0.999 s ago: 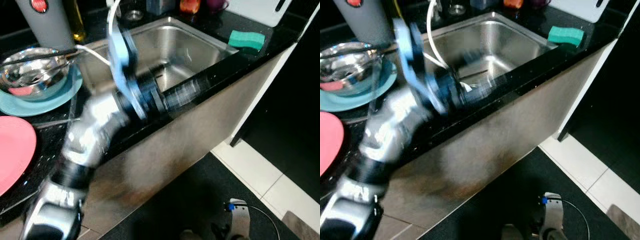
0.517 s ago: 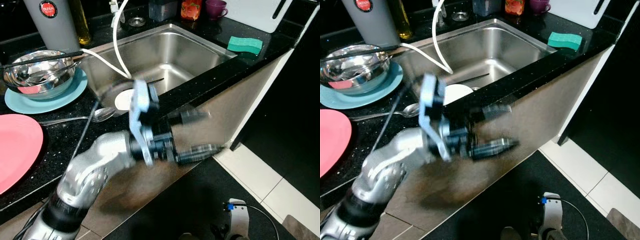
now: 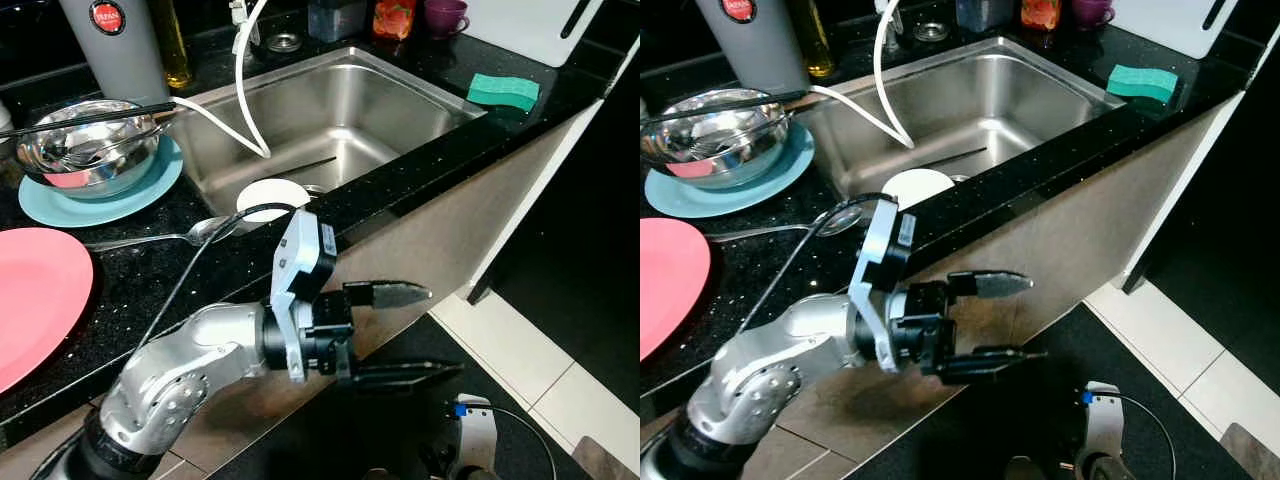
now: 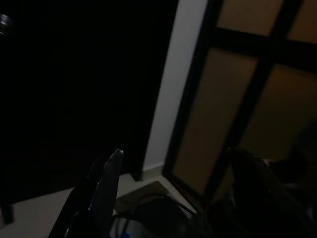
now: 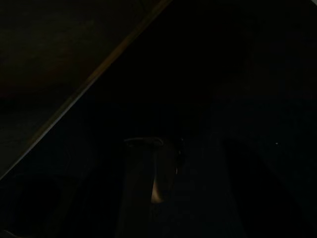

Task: Kitchen organization

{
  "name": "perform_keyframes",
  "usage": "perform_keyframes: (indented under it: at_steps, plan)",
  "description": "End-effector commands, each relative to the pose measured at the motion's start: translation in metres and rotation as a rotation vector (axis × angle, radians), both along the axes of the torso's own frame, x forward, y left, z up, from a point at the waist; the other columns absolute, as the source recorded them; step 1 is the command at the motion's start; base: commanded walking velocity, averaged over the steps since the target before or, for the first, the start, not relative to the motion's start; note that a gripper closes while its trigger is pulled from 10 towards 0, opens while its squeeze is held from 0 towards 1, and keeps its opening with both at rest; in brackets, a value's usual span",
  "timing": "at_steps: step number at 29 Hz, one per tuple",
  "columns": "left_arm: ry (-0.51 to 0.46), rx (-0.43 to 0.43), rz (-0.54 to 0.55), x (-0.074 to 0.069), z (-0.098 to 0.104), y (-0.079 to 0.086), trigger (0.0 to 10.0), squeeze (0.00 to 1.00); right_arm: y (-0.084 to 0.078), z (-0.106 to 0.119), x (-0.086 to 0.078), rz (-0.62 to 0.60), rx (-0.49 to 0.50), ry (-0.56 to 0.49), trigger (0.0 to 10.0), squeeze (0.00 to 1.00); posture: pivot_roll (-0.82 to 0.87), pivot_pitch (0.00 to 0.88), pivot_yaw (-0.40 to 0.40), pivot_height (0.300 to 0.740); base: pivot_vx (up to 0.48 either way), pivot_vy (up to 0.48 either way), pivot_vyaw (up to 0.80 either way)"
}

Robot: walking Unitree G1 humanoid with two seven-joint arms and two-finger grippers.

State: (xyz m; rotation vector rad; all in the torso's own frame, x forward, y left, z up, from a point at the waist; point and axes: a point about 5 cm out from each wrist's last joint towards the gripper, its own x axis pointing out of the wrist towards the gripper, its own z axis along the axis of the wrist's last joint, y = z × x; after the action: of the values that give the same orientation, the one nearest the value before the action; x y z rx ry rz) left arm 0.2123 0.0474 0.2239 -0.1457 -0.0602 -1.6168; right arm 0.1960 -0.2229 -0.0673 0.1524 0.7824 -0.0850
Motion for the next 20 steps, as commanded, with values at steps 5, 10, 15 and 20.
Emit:
perform_keyframes:
  at_steps: [5,10,15,20]
  plan:
    - [0.042,0.043,-0.072,-0.0107,-0.0119,0.0012,10.0,0.00,0.0008,-0.0030,-0.0053,-0.033,0.027,0.007,10.0,0.00,0.00,0.115,0.046,0.740,0.000,0.000,0.00]
    - [0.046,0.048,-0.065,-0.0087,-0.0135,0.0006,10.0,0.00,0.0010,-0.0027,-0.0046,-0.034,0.031,0.005,10.0,0.00,0.01,0.122,0.051,0.740,0.000,0.000,0.00]
    - [0.049,0.047,-0.040,-0.0055,-0.0131,0.0038,10.0,0.00,0.0018,-0.0027,-0.0045,-0.034,0.035,0.003,10.0,0.00,0.00,0.123,0.055,0.740,0.000,0.000,0.00]
    - [0.061,0.051,-0.024,-0.0032,-0.0150,0.0044,10.0,0.00,0.0023,-0.0028,-0.0045,-0.034,0.037,0.003,10.0,0.00,0.01,0.125,0.053,0.740,0.000,0.000,0.00]
